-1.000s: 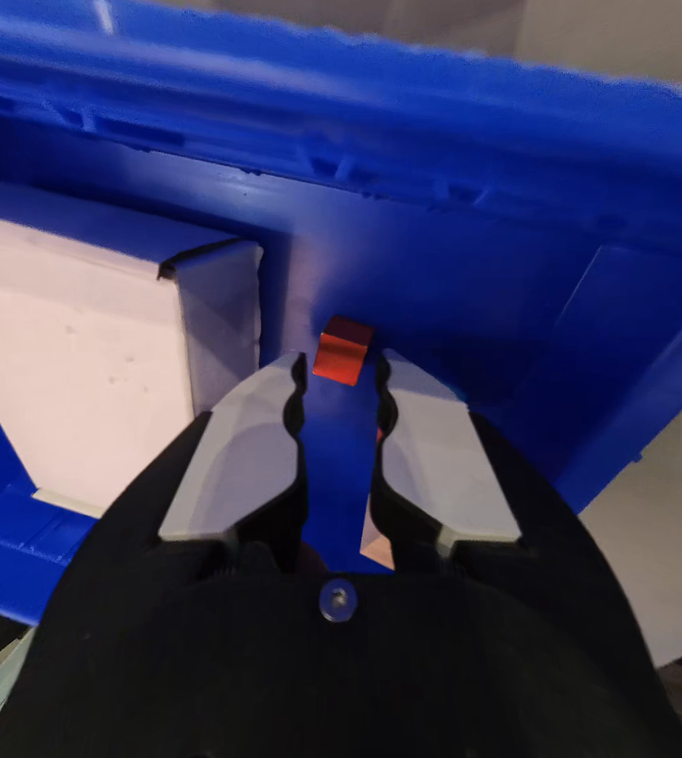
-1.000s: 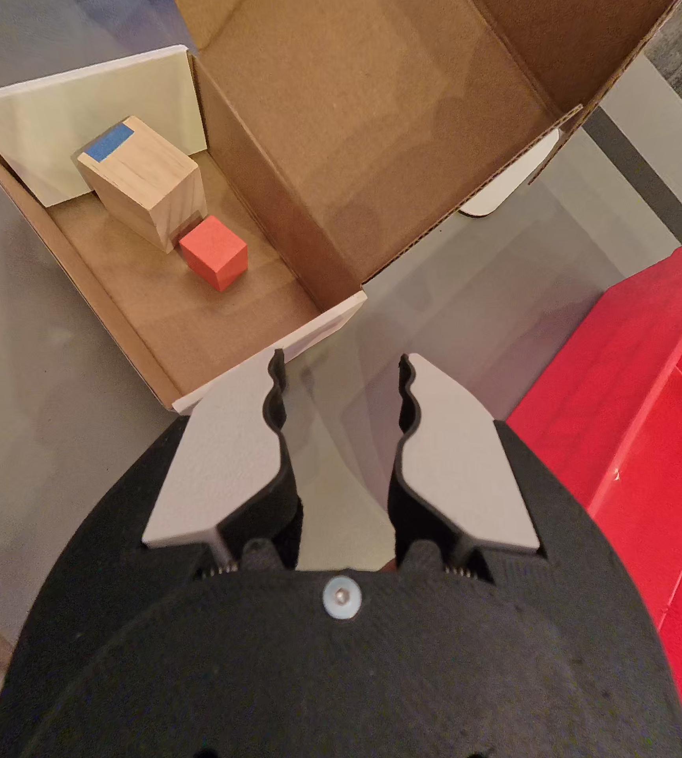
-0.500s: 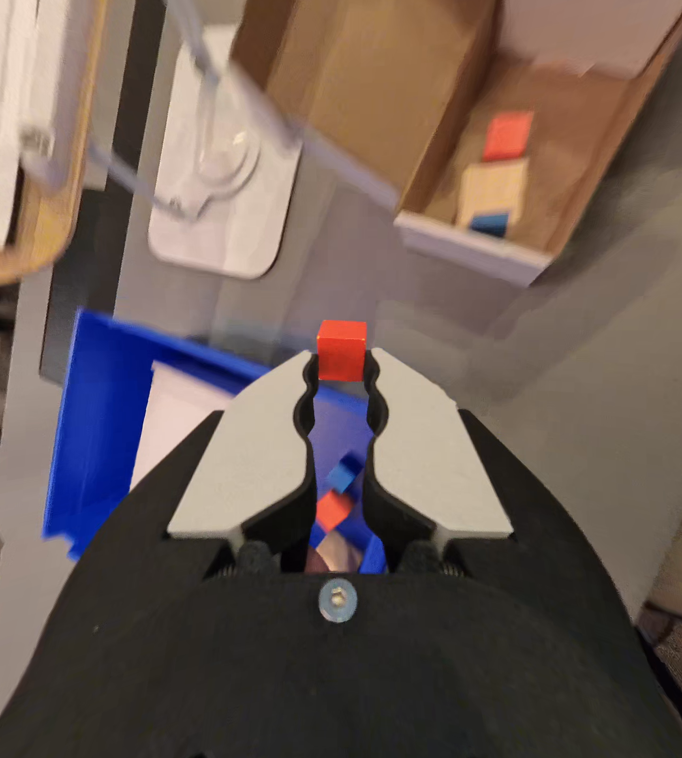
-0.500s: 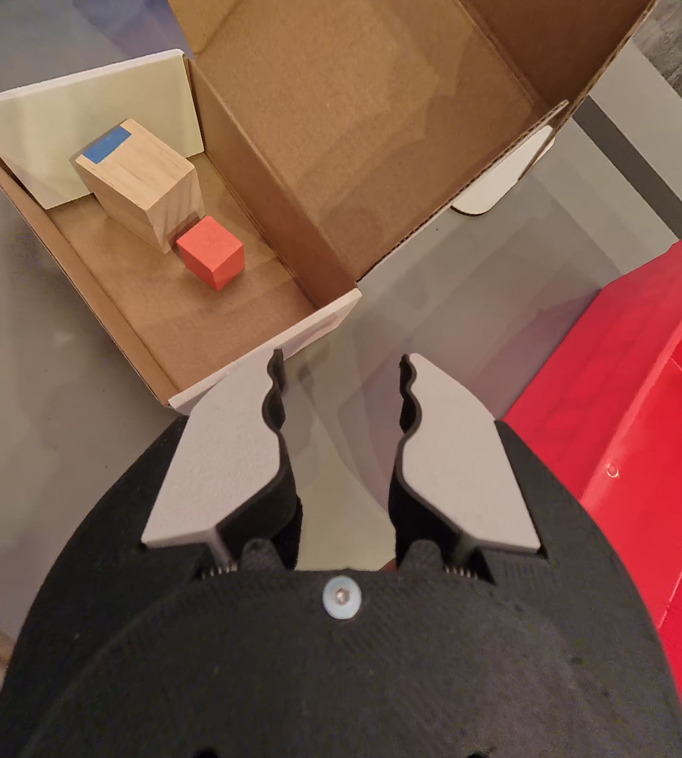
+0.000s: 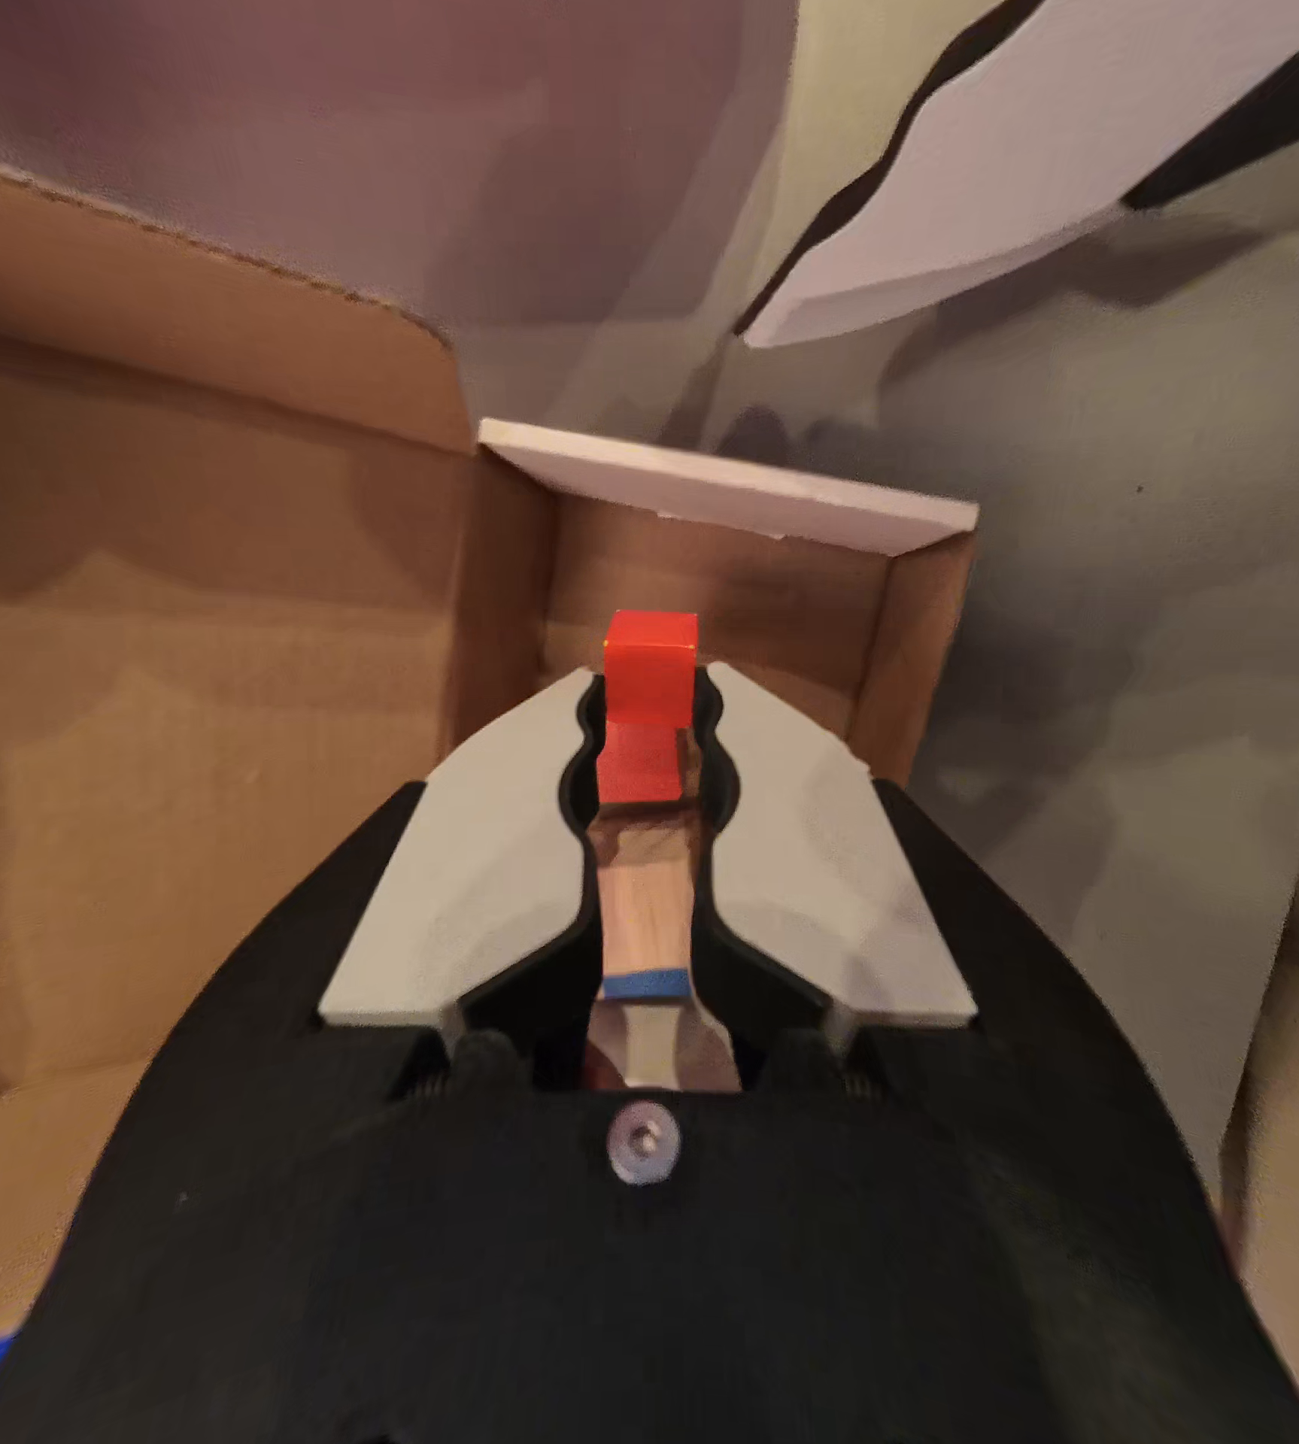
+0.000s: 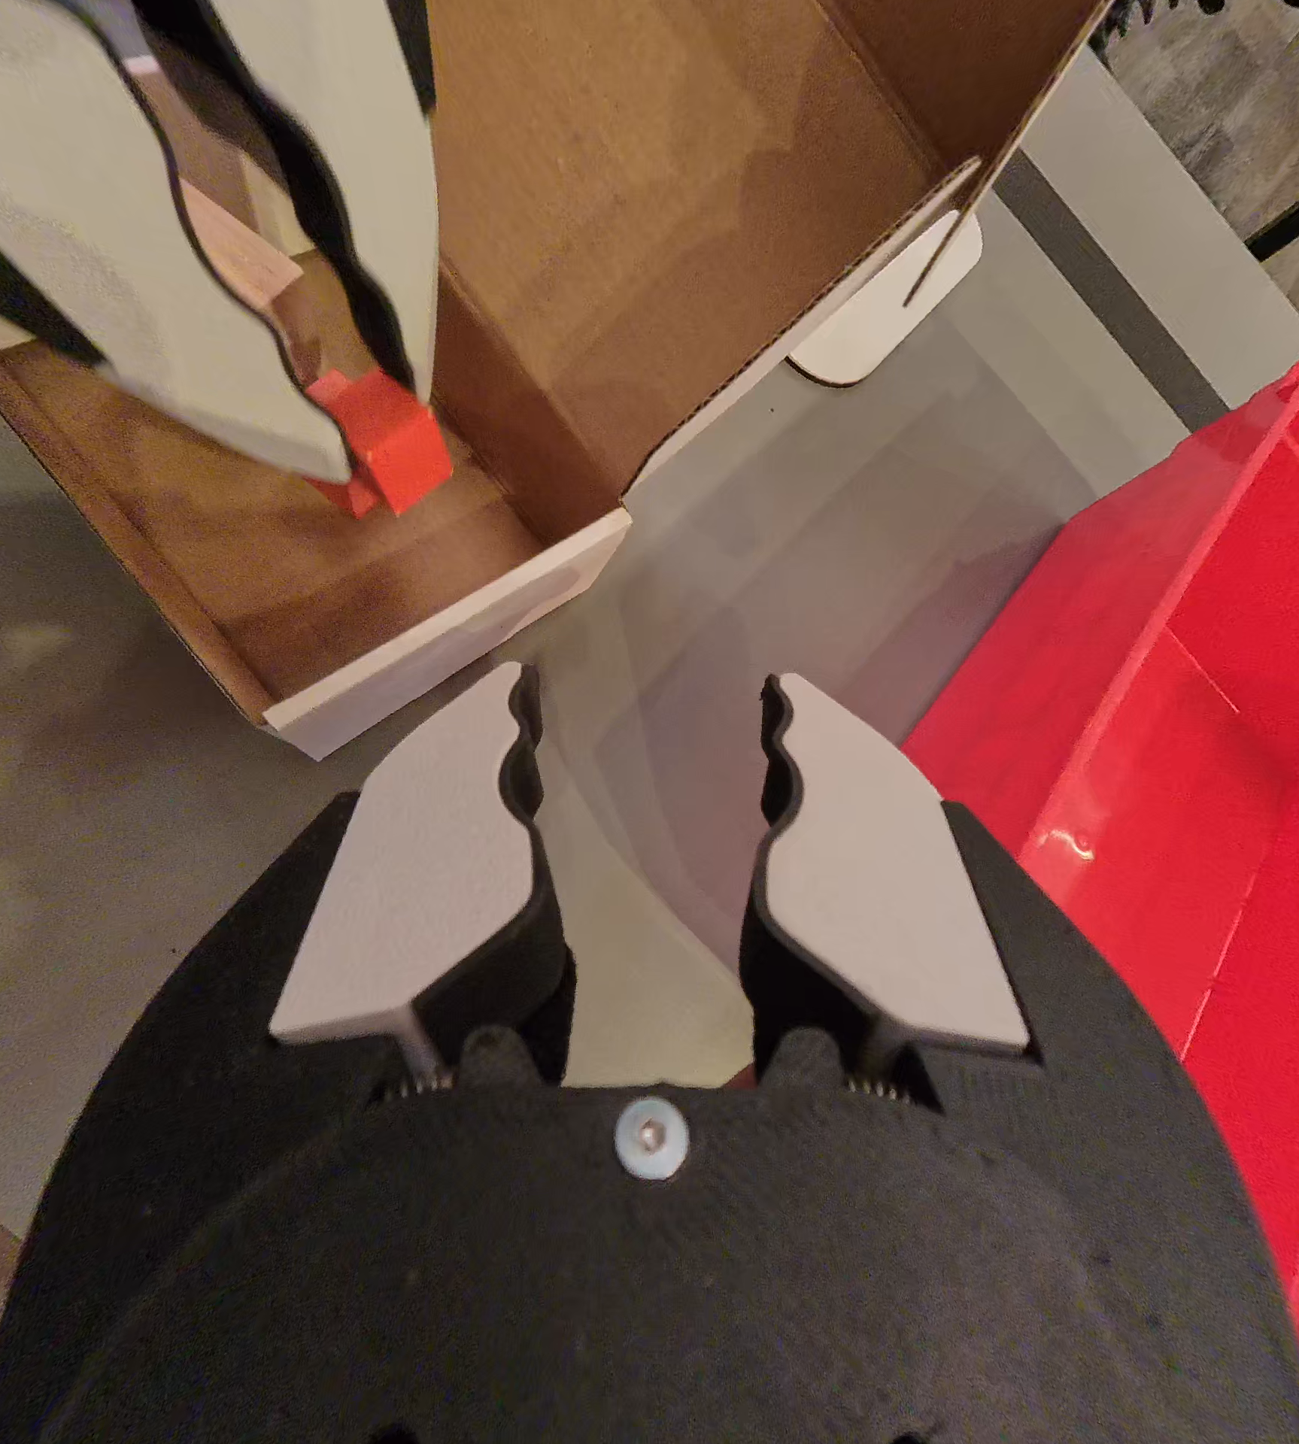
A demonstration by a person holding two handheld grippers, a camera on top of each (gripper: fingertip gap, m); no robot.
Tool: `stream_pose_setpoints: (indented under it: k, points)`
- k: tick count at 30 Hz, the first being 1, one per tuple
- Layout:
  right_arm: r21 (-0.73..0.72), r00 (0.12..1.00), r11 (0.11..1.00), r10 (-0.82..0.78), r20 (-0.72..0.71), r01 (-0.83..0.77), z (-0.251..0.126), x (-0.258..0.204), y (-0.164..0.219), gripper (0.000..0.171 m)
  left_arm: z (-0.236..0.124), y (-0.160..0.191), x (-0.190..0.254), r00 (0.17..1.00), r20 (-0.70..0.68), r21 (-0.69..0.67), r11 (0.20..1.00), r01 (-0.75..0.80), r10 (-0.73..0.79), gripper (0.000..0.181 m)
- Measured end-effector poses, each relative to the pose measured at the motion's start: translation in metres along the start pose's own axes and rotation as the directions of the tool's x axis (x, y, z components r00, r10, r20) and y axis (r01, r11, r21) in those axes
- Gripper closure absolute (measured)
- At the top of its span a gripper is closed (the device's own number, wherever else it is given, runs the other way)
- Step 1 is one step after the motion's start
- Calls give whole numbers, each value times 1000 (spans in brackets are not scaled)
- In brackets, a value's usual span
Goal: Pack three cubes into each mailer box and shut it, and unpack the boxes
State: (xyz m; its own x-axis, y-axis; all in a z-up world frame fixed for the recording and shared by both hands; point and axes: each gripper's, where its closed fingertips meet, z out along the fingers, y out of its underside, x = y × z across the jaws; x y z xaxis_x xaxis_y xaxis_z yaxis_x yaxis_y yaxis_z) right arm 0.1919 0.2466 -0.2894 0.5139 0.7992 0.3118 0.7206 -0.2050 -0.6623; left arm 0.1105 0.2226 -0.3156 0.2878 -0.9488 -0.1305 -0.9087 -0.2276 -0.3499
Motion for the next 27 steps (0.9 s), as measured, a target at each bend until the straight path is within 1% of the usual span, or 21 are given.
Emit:
stream_pose_setpoints:
  k: [1, 3, 5, 9, 11, 13, 15, 17, 19, 21, 22, 24, 26, 27]
  points:
    - [0, 1000, 1000, 0, 1, 0, 0, 0, 0, 118, 5, -1, -1, 1000, 12, -9, 1000, 0, 0, 161]
    - [0, 1000, 1000, 2, 10, -2, 1, -1, 0, 118, 13, 4, -4, 999, 38, -65, 997, -29, 32, 161]
    - [-1, 1000, 1000, -5, 16, 5, 2, -2, 0, 117, 19, 2, 1, 999, 16, -59, 997, -41, 42, 161]
    - [2, 1000, 1000, -5, 17, 5, 1, -2, -1, 117, 30, 5, 4, 997, 16, -108, 991, -75, 77, 160]
    - [0, 1000, 1000, -2, 18, 2, 1, -2, 0, 117, 33, 7, 3, 996, 21, -119, 990, -82, 85, 152]
    - [-4, 1000, 1000, -1, 18, 1, 0, -2, 2, 117, 30, 5, -1, 997, 44, -88, 995, -57, 61, 144]
    - [-3, 1000, 1000, 3, 20, -3, 0, -1, 2, 117, 17, 2, -5, 997, 69, -41, 999, -30, 32, 138]
    - [-2, 1000, 1000, 6, 23, -6, 0, -1, 2, 117, -4, 1, -8, 994, 106, 20, 1000, -17, 15, 136]
    - [4, 1000, 1000, 9, 25, -9, 0, -1, 1, 117, -28, 7, -18, 983, 180, 71, 997, 10, -23, 135]
    - [13, 999, 1000, 17, 30, -17, -1, -2, -1, 117, -56, 15, -29, 965, 251, 154, 987, 40, -78, 134]
    - [18, 999, 1000, 20, 32, -20, -1, -3, -2, 117, -70, 19, -35, 951, 283, 204, 977, 64, -121, 134]
    - [27, 999, 999, 23, 34, -24, 0, -4, -4, 117, -100, 31, -56, 889, 398, 301, 948, 105, -225, 122]
    - [38, 999, 999, 32, 35, -33, 0, -5, -8, 117, -115, 43, -61, 864, 404, 372, 917, 144, -300, 120]
    - [49, 999, 998, 35, 35, -37, 0, -5, -11, 117, -115, 50, -61, 857, 398, 380, 909, 170, -327, 119]
